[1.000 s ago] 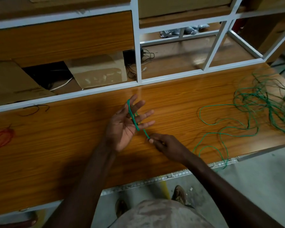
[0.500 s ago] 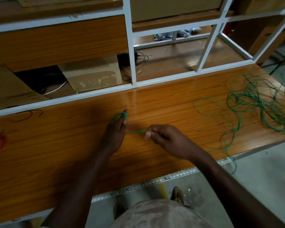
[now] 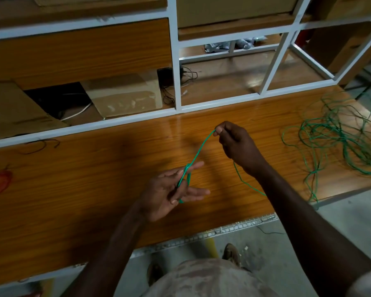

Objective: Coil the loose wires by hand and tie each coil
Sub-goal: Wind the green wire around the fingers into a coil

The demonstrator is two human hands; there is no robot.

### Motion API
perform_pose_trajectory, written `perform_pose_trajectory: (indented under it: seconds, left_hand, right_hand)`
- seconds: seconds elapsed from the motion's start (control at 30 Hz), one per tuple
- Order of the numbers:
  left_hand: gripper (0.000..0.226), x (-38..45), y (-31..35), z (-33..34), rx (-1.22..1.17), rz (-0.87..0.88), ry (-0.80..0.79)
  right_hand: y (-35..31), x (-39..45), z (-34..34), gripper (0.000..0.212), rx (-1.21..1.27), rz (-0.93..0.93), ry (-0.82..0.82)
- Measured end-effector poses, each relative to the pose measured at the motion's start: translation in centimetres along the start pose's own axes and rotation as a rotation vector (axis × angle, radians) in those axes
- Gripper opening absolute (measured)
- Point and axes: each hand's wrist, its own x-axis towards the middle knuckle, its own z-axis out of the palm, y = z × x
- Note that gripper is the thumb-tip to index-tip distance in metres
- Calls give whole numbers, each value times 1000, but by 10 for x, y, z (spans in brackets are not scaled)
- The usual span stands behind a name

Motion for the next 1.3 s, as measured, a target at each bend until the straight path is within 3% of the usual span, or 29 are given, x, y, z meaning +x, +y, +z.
perform_pose_trajectory:
  seconds: [0.23, 0.43, 0.6, 0.77, 0.87, 1.1, 1.2, 1.3]
  left_hand:
    - [55, 5, 13, 9, -290, 188, 32]
    - [54, 25, 22, 5, -487, 225, 130]
    - [51, 36, 41, -2, -238, 281, 335]
    - [47, 47, 44, -19, 162, 308, 470]
    - [48, 51, 34, -35, 534, 303, 465]
    - [44, 42, 11, -46, 927, 174, 415]
    - [36, 43, 2, -45, 905, 140, 347]
    - [52, 42, -4, -43, 677, 92, 210]
  right_hand:
    - [25, -10, 18, 24, -82, 65, -80]
    - [34, -43, 37, 16, -117, 63, -275]
    - [21, -74, 52, 38, -182, 55, -551]
    - [-4, -87, 55, 34, -248, -17, -722]
    - [-28, -87, 44, 25, -206, -36, -663]
    - [-44, -65, 9, 22, -164, -52, -423]
    - [-41, -51, -3, 21, -281, -70, -310]
    - [-37, -38, -14, 20, -357, -82, -210]
